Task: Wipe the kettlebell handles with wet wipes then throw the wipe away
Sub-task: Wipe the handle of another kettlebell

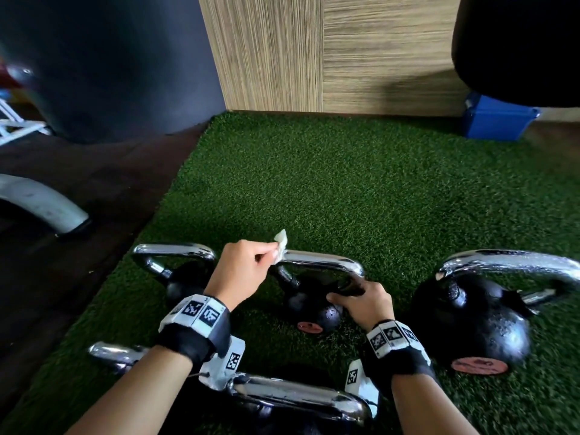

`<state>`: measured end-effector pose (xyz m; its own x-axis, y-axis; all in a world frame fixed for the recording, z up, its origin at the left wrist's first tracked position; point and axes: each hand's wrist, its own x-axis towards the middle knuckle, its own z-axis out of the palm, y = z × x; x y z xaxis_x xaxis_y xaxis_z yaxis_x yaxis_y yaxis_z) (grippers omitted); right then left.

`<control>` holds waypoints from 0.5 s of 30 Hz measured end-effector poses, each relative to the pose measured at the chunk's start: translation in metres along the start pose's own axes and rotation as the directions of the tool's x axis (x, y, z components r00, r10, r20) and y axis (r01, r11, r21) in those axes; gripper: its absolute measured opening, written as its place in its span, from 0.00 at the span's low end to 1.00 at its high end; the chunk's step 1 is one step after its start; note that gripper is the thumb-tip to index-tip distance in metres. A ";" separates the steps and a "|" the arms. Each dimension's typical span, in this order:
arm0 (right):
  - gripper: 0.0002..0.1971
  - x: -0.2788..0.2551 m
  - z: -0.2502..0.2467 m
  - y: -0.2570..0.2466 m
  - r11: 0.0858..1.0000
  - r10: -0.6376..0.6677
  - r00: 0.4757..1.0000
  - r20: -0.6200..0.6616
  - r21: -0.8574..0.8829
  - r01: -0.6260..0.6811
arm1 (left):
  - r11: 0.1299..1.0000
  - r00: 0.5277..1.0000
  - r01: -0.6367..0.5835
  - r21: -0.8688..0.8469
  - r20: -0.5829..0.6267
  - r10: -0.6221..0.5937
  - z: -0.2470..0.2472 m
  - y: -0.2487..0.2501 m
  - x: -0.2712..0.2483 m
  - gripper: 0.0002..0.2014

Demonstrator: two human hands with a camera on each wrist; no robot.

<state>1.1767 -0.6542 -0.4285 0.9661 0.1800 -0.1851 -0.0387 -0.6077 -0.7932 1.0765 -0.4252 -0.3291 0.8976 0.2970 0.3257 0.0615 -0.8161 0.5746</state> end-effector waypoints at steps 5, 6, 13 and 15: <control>0.24 0.001 0.001 0.002 1.000 0.012 1.000 -0.012 0.005 -0.012 | 0.990 0.994 0.065 -0.124 0.092 -0.053 0.004 -0.022 0.003 0.11; 0.24 0.001 0.001 0.002 1.000 0.010 1.000 -0.010 -0.001 -0.010 | 0.985 0.992 0.084 -0.151 0.109 -0.068 0.005 -0.028 0.004 0.12; 0.29 0.002 0.000 0.004 1.000 0.025 1.000 0.004 0.017 -0.025 | 0.929 0.957 0.229 -0.292 0.244 -0.159 0.020 -0.062 -0.001 0.17; 0.29 0.002 0.000 0.004 1.000 0.016 1.000 0.003 0.003 -0.016 | 0.862 0.951 0.284 -0.420 0.236 -0.199 0.026 -0.063 -0.005 0.20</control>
<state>1.1781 -0.6564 -0.4317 0.9645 0.1726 -0.1997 -0.0552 -0.6079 -0.7921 1.0796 -0.3880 -0.3865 0.9444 0.3284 0.0185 0.1252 -0.4109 0.9031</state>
